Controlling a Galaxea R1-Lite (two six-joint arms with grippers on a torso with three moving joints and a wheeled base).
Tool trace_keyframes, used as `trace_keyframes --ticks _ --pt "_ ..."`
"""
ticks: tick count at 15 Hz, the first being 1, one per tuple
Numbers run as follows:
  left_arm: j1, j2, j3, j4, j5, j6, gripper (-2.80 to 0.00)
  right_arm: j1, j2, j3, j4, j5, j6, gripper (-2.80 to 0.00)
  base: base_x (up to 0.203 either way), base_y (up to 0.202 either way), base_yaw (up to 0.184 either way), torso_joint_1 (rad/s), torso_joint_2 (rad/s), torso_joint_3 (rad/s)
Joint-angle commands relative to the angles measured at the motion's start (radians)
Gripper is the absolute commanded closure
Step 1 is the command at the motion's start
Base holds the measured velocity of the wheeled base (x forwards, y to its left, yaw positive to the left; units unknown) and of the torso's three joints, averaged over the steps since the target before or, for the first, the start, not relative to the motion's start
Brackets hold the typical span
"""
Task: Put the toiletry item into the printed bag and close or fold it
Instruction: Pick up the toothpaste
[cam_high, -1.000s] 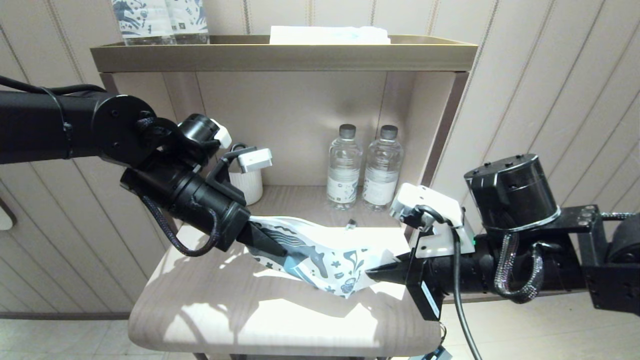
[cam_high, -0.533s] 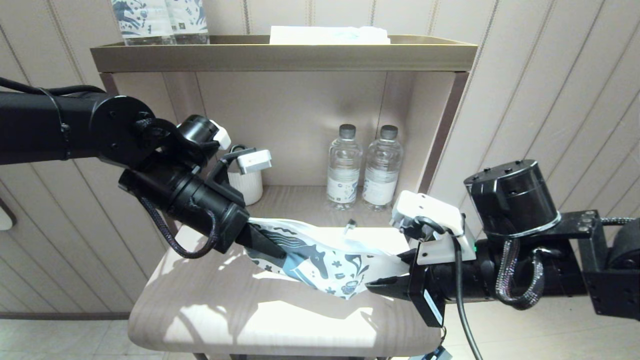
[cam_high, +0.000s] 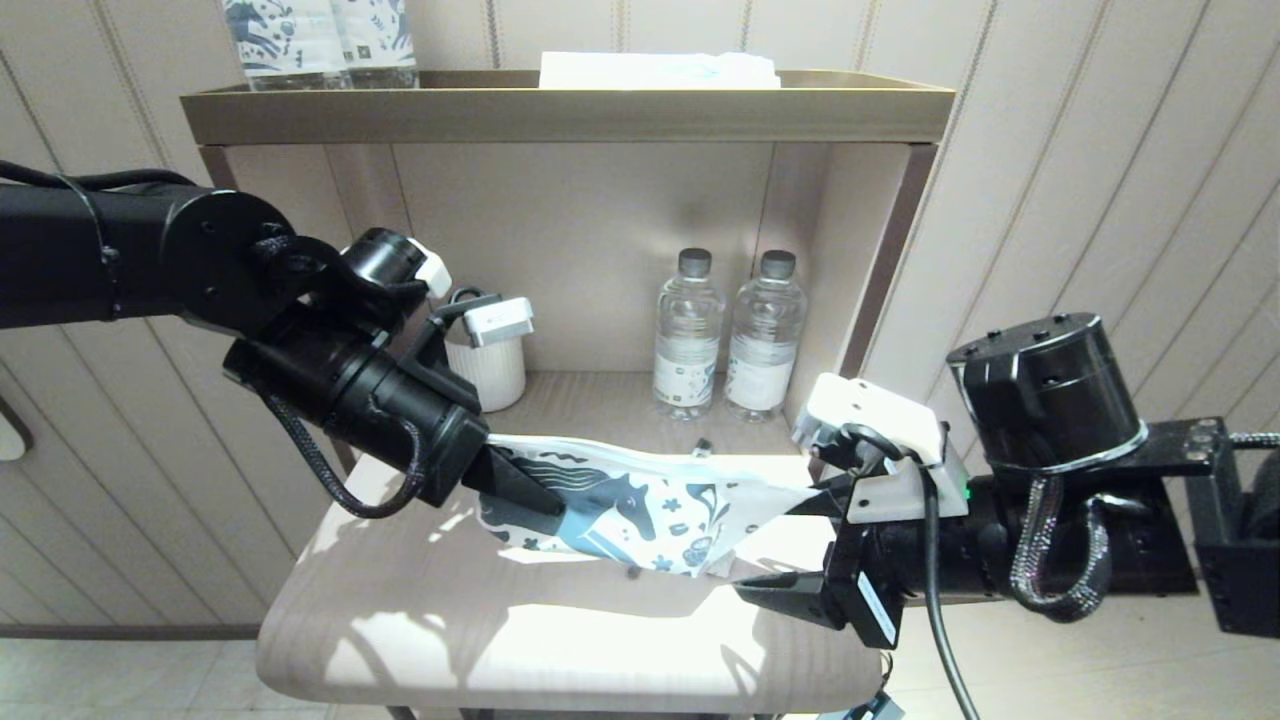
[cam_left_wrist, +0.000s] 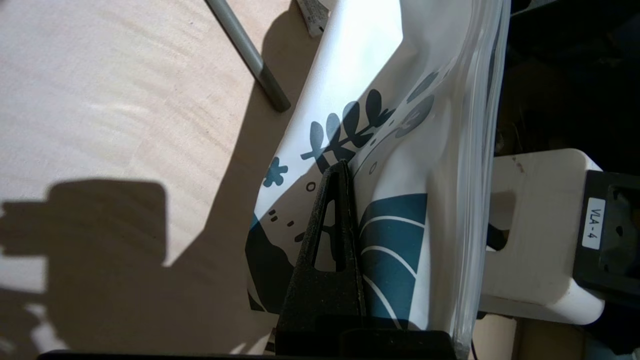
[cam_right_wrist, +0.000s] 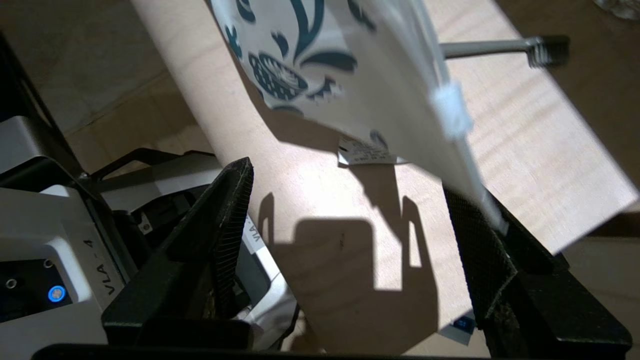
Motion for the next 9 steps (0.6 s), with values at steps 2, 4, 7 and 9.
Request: trace_keyframes --ticks 2,4,7,9 --pt "0.058 -0.043 0.019 0.003 -0.005 0.001 0.00 0.009 -0.036 -0.035 0.076 -0.139 0.070 -2.80 0.000 0.000 0.000 0.000 0.00 0.000" --pt "0.097 -0.070 0.048 0.001 -0.003 0.001 0.00 0.025 -0.038 -0.089 0.161 -0.221 0.155 -2.80 0.000 0.000 0.000 0.000 0.00 0.000" --pt "0.153 -0.114 0.088 0.001 -0.006 0.003 0.00 0.053 -0.024 -0.190 0.300 -0.296 0.223 -2.80 0.000 0.000 0.000 0.000 0.00 0.000" --pt "0.165 -0.142 0.119 -0.004 -0.008 0.007 0.00 0.091 0.047 -0.308 0.435 -0.359 0.327 -2.80 0.000 0.000 0.000 0.000 0.00 0.000"
